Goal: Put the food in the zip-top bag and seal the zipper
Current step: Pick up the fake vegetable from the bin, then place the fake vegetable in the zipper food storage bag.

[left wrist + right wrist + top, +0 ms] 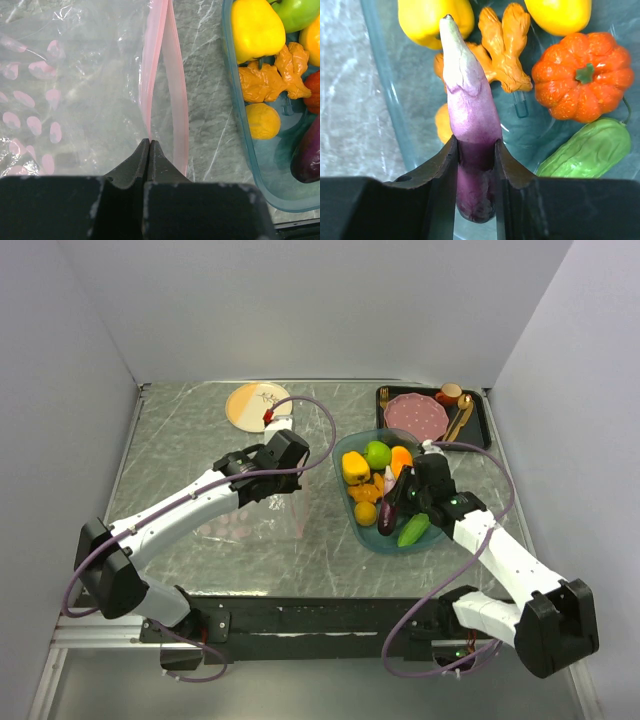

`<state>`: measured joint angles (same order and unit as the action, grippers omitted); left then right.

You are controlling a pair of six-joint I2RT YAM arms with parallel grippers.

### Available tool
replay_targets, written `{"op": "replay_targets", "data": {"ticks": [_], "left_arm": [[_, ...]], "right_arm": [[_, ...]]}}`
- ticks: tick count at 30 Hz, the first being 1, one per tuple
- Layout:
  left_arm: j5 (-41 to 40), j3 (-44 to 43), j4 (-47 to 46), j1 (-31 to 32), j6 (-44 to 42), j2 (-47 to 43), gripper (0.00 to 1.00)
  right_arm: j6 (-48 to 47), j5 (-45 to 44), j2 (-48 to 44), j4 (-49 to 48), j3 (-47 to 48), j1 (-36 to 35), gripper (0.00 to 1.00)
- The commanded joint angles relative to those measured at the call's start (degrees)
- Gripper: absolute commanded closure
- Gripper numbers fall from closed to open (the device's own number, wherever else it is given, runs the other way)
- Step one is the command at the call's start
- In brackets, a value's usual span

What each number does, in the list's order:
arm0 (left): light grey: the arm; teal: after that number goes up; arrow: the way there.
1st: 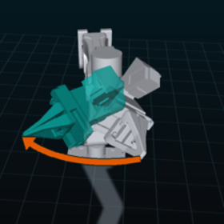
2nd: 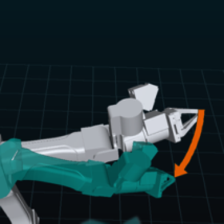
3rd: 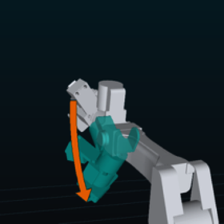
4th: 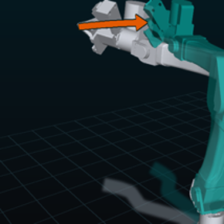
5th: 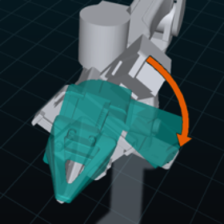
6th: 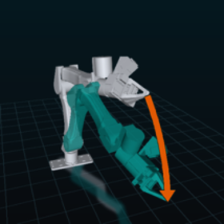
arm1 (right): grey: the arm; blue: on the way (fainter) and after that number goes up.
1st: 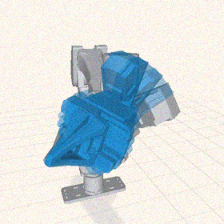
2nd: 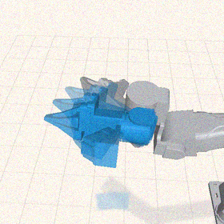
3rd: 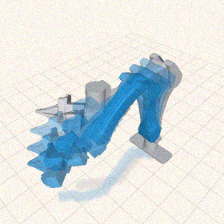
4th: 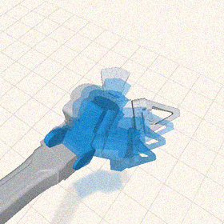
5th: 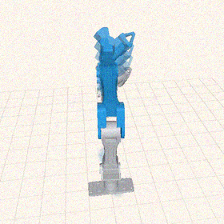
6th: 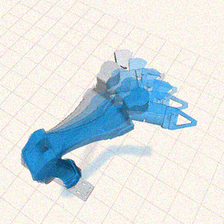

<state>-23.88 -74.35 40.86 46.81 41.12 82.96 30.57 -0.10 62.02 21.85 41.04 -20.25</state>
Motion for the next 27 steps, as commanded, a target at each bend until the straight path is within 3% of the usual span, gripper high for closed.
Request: {"op": "replay_targets", "data": {"ticks": [1,9,20,27], "left_arm": [[-0.20,-0.62,-2.01,-0.05,-0.70,-1.22,0.99],[0.85,-0.71,-2.45,-0.05,1.24,-0.25,0.99],[6.12,-0.71,-5.09,-0.05,3.26,-0.78,0.99],[6.83,0.26,-5.79,-0.05,4.05,-1.83,0.99]], "right_arm": [[5.18,-1.84,-3.56,-3.82,-0.07,0.04,1.00],[16.45,1.68,-9.02,-21.20,-1.40,-3.82,1.00],[21.99,-5.52,1.17,-37.65,3.44,-16.13,1.00],[21.46,-8.42,7.75,-40.66,5.98,-20.96,1.00]]}}
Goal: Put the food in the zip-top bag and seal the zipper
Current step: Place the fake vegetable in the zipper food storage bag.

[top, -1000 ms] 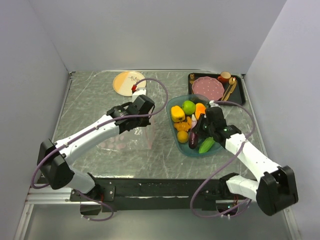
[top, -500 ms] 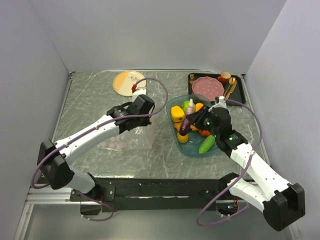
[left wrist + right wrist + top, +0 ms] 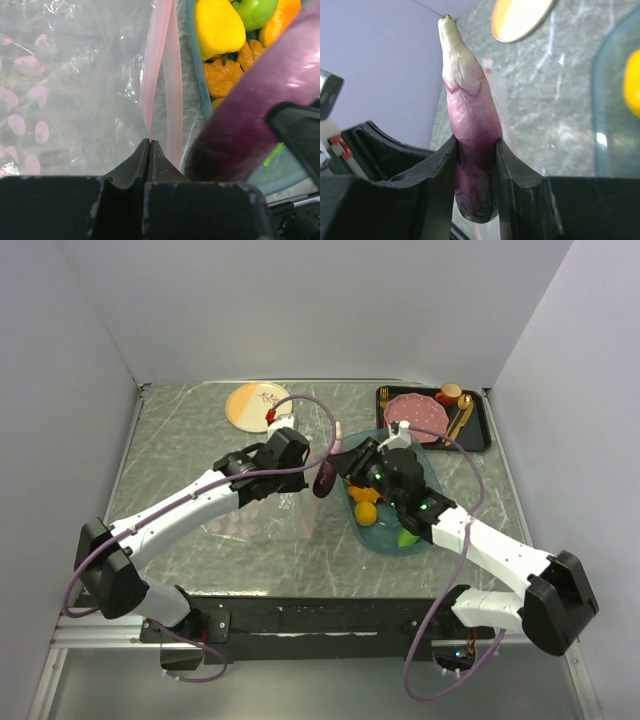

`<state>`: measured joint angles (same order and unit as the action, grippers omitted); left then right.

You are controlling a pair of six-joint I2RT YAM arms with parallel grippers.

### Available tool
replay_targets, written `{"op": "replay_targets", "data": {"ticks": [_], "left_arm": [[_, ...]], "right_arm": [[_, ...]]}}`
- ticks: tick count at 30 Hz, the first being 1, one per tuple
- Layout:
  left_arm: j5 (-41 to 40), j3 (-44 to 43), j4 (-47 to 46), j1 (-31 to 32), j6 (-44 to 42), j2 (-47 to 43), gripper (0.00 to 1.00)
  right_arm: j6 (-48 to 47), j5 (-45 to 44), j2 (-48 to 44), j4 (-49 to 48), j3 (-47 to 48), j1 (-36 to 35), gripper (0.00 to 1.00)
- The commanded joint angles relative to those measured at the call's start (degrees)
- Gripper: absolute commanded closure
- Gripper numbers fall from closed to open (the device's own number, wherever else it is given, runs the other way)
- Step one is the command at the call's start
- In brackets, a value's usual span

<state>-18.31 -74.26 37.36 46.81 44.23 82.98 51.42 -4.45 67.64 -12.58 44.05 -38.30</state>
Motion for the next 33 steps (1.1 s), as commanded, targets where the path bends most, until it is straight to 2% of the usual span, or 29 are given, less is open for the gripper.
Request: {"op": "replay_targets", "data": {"ticks": [1,6,8,12,16,21,28,32,33], "left_arm": [[1.17,-0.01,-2.12,-0.14,1.04,-1.86,0.99],[-0.06,-1.15,-2.30,-0.05,1.83,-2.73,0.99],[-0.41,-1.33,-2.82,-0.05,1.74,-3.35,0.99],[-2.08,-1.68,-3.61,-0.05,1.48,-4.84,0.98],[-1.47,-2.91,-3.53,-0.05,0.77,-4.93,0.97],[-3.58,-3.70,-2.30,-0.14,2.70,-4.76,0.97],[-7.26,-3.00,-1.60,-0.14,4.81,-5.55,0.97],[-8.94,-3.26,-1.07,-0.22,4.81,-6.77,0.96],[-9.64,-3.35,-0.54,-0.22,5.42,-6.95,0.96]], "right_arm": [[0.44,-4.43,2.67,-6.66,2.97,-3.44,1.00],[-0.35,-9.43,6.62,-6.15,3.59,-7.57,1.00],[-0.62,-8.56,7.33,-8.76,2.27,-8.45,1.00],[-1.23,-11.37,7.33,-7.55,1.74,-10.73,1.00],[-2.11,-11.82,7.95,-9.38,0.42,-11.09,1.00],[-3.26,-12.16,8.74,-5.89,1.65,-12.06,1.00],[-2.64,-10.32,8.65,-1.67,1.30,-11.97,1.00],[-4.91,-6.37,11.55,3.52,6.99,-11.97,0.99],[-5.45,-4.36,12.68,4.66,7.97,-12.06,0.95]]}}
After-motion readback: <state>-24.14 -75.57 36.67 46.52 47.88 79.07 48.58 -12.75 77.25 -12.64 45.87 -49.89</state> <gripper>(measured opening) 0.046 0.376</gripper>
